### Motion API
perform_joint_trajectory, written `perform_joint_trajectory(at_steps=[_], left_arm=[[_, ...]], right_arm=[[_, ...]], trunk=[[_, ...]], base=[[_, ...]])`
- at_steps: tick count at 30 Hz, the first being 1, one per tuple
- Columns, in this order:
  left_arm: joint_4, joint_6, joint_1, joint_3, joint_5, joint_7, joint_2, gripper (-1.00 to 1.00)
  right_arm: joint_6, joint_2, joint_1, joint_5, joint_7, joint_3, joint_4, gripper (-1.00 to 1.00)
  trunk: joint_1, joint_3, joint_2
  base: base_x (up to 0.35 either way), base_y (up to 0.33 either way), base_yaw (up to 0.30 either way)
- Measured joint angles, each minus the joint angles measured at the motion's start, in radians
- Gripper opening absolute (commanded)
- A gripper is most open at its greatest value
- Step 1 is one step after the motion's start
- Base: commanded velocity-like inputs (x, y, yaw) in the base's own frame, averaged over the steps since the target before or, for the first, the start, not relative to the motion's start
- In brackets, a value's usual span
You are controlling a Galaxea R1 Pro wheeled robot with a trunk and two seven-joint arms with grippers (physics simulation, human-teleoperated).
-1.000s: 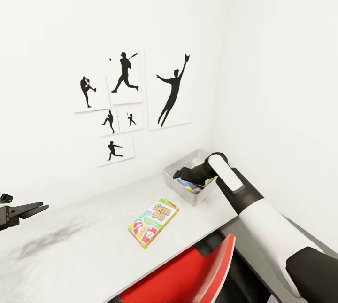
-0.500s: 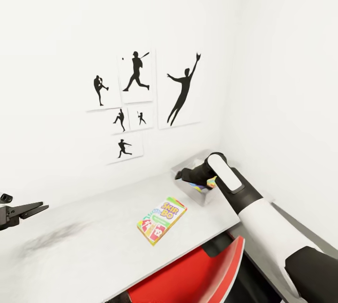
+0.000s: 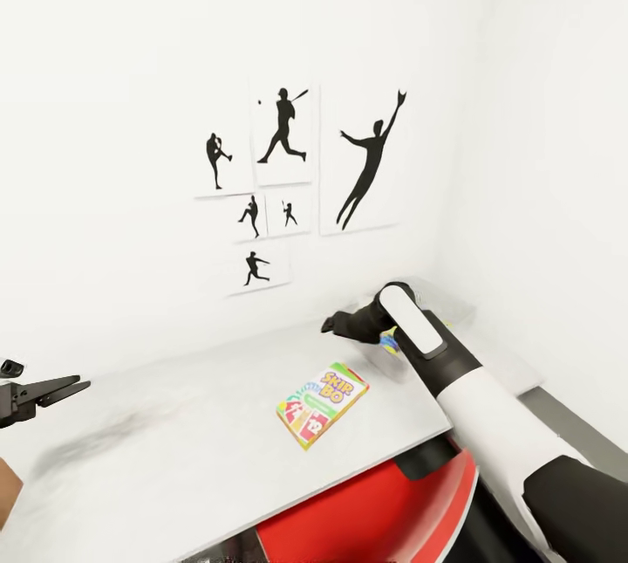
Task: Put all the toys in the child's room - the three board games (two on the bed and one on the table), the two jigsaw puzzles on the table, and the tennis ball on the table - inside the toy box on the table in the child's room.
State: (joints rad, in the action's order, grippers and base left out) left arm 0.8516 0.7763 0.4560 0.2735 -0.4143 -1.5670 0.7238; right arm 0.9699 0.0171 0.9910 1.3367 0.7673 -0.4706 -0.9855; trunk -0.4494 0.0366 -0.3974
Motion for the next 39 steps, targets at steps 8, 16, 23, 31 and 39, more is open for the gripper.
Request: perform_joint_trajectory(at_steps=[8, 16, 23, 31, 39], left_arm=[[0.0, 0.0, 0.0, 0.0, 0.0, 0.0, 0.0, 1.0], [0.0, 0.0, 0.0, 0.001, 0.0, 0.0, 0.0, 1.0], [0.0, 0.0, 0.0, 0.001, 0.0, 0.0, 0.0, 1.0], [0.0, 0.0, 0.0, 0.0, 0.0, 0.0, 0.0, 1.0], [0.0, 0.0, 0.0, 0.0, 0.0, 0.0, 0.0, 1.0]], right_arm=[[0.0, 0.008, 0.003, -0.124, 0.01, 0.004, 0.018, 1.0], [-0.003, 0.017, 0.004, -0.184, 0.011, 0.007, 0.028, 1.0], [-0.03, 0.017, 0.005, -0.193, 0.011, 0.008, 0.029, 1.0], [-0.064, 0.015, 0.005, -0.195, 0.01, 0.009, 0.05, 1.0], [-0.102, 0.006, 0.005, -0.214, 0.009, 0.008, 0.072, 1.0]], trunk=[[0.0, 0.012, 0.0], [0.0, 0.024, 0.0], [0.0, 0.034, 0.0], [0.0, 0.047, 0.0], [0.0, 0.059, 0.0]], base=[[-0.013, 0.018, 0.154], [-0.001, 0.002, 0.129], [0.0, 0.0, 0.111], [0.0, 0.0, 0.101], [0.0, 0.0, 0.099]])
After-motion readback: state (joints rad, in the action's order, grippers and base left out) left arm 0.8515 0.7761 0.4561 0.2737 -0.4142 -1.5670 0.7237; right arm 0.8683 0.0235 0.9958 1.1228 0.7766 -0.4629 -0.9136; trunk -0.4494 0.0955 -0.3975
